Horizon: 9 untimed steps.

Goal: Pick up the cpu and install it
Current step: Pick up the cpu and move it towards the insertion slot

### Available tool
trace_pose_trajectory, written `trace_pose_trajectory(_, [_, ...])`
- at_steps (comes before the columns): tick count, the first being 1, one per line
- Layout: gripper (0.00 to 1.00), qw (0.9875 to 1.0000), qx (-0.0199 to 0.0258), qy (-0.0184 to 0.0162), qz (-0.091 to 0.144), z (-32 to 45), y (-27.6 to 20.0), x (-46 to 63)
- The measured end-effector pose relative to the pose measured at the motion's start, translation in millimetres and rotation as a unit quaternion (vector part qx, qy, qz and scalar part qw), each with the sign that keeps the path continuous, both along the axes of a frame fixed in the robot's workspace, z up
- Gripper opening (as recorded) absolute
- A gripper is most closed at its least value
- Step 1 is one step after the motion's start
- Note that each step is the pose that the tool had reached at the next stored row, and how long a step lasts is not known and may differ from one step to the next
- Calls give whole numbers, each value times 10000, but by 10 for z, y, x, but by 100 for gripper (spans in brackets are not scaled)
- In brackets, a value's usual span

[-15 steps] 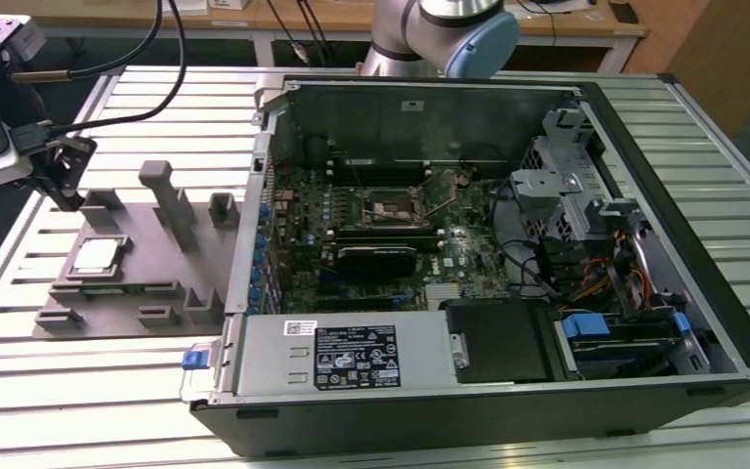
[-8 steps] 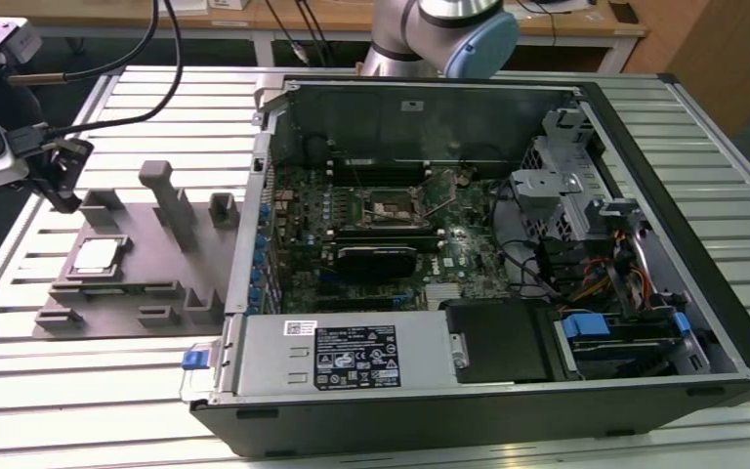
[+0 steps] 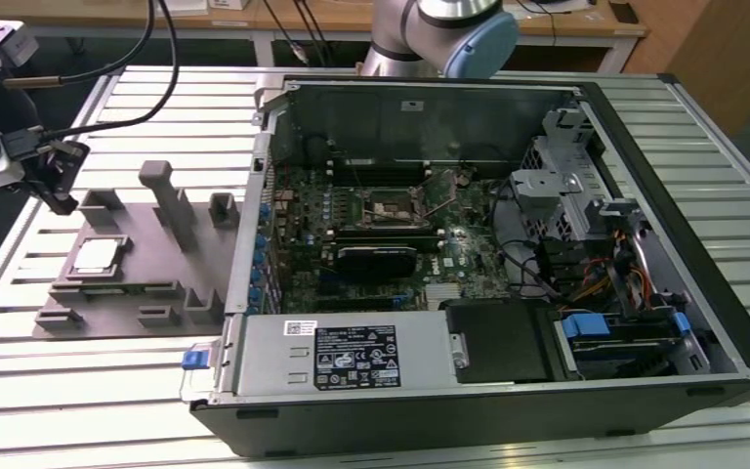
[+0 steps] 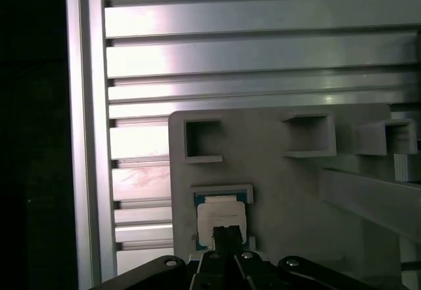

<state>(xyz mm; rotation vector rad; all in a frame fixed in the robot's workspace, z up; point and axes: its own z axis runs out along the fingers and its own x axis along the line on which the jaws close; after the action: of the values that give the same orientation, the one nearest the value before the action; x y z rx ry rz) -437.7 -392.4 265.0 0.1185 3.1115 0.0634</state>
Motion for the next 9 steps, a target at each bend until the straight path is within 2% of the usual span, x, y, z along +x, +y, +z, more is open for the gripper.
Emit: trace_pose_trajectory(9, [11, 10000, 0, 0, 0, -61, 0, -26])
